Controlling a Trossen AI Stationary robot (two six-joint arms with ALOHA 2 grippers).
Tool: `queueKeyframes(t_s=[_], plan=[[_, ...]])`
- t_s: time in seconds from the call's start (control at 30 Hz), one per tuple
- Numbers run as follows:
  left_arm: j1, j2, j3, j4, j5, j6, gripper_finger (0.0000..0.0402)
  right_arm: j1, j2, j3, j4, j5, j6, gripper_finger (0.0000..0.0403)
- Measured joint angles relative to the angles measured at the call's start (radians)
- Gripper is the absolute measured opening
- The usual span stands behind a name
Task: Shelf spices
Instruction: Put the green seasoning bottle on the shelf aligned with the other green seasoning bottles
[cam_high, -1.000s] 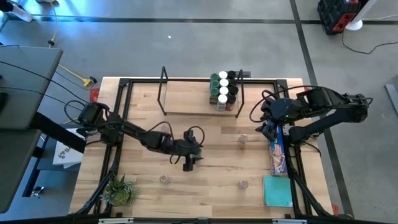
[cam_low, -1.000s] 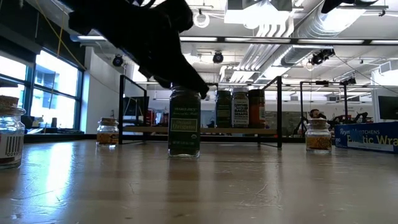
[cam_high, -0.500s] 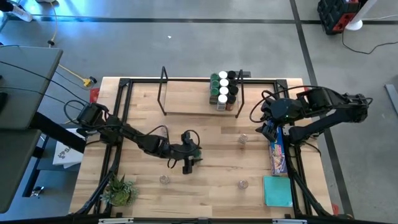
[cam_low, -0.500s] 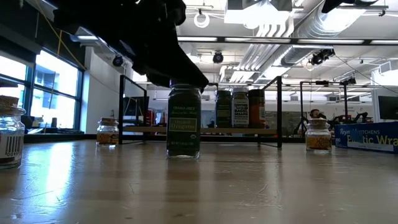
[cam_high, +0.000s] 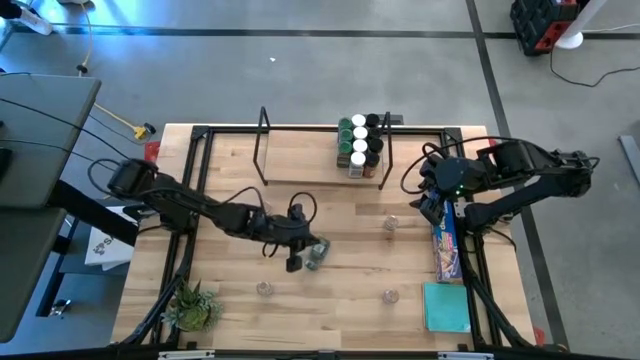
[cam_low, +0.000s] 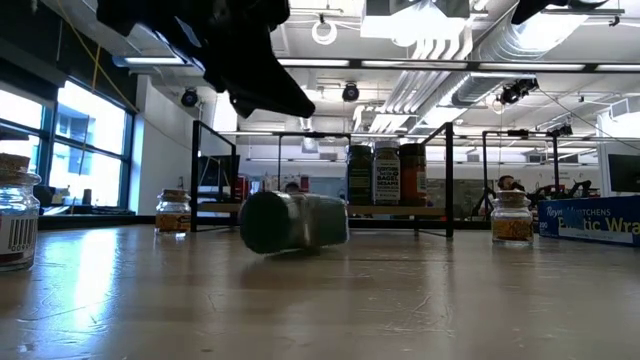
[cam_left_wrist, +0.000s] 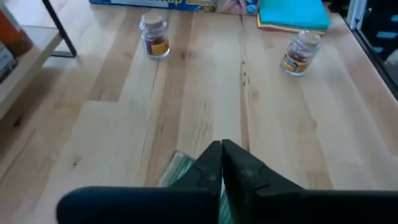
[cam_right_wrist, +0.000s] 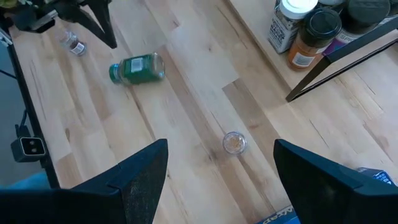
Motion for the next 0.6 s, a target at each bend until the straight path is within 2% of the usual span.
queueKeyframes(t_s=[0.07,0.17,0.33,0.4,0.5,0.6], plan=[[0.005,-0.016,0.000,-0.027,0.029,0.030,0.0009,0.000,0.000,0.000,0.000,0.000,0.000,0.0287],[0.007,-0.051,0.000,-0.082,0.118,0.140,0.0038,0.000,0.000,0.000,0.000,0.007,0.000,0.0287],[-0.020,-0.089,0.000,-0.188,0.284,0.435,0.0118,0.000,0.000,0.000,0.001,0.041,-0.046,0.0287],[-0.029,-0.089,0.000,-0.224,0.339,0.470,0.0154,0.000,0.000,0.000,0.001,0.049,-0.053,0.0287],[-0.040,-0.083,0.000,-0.276,0.343,0.318,0.0205,0.000,0.000,0.000,0.002,0.056,-0.053,0.0287],[-0.040,-0.083,0.000,-0.309,0.288,-0.041,0.0247,0.000,0.000,0.000,0.001,0.057,-0.040,0.0287]])
